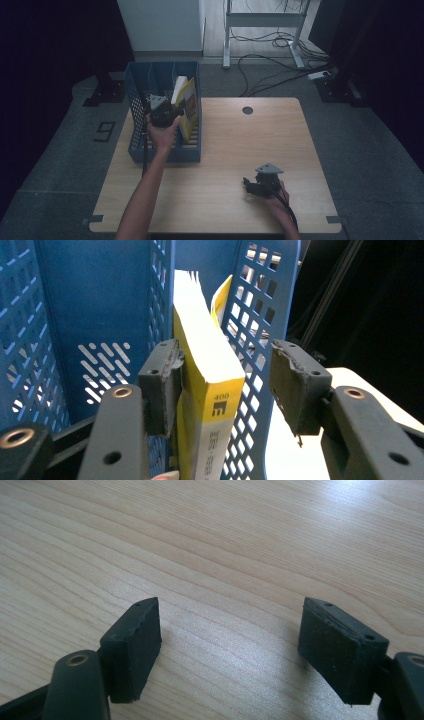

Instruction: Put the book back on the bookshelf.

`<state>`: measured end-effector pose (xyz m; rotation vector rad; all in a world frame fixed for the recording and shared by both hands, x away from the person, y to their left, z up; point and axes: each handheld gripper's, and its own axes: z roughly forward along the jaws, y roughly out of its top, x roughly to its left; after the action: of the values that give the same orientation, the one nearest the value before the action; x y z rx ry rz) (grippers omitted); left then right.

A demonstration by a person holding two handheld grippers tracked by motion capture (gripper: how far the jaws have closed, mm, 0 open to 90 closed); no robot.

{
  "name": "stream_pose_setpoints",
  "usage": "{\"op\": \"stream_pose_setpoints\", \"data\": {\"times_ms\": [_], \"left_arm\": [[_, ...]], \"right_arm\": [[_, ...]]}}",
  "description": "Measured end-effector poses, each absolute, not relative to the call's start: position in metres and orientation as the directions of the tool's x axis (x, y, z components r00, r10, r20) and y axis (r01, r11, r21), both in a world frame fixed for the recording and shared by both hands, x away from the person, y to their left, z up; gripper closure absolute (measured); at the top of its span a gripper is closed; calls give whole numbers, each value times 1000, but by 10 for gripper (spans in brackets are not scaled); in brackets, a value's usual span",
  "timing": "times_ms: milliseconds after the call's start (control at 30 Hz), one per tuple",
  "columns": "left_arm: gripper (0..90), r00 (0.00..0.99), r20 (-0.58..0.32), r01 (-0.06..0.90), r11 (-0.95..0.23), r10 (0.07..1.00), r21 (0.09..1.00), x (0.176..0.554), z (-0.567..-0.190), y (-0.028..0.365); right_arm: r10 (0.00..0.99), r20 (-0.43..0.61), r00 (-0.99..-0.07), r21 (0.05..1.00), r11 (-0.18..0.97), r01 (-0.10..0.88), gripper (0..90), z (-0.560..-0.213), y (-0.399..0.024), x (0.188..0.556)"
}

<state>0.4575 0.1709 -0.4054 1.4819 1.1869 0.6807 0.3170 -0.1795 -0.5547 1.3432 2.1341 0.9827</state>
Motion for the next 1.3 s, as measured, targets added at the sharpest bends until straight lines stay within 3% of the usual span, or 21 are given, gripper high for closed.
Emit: {"op": "stream_pose_setpoints", "data": {"times_ms": [967, 1300], "left_arm": [[422, 455, -190, 356, 18, 870, 934, 407, -415, 183], [411, 552, -168, 361, -52, 817, 931, 379, -430, 177]], "right_arm": [[900, 11, -436, 755, 278, 594, 241, -555, -179, 318], [901, 11, -434, 756, 277, 594, 241, -555, -179, 318]]}}
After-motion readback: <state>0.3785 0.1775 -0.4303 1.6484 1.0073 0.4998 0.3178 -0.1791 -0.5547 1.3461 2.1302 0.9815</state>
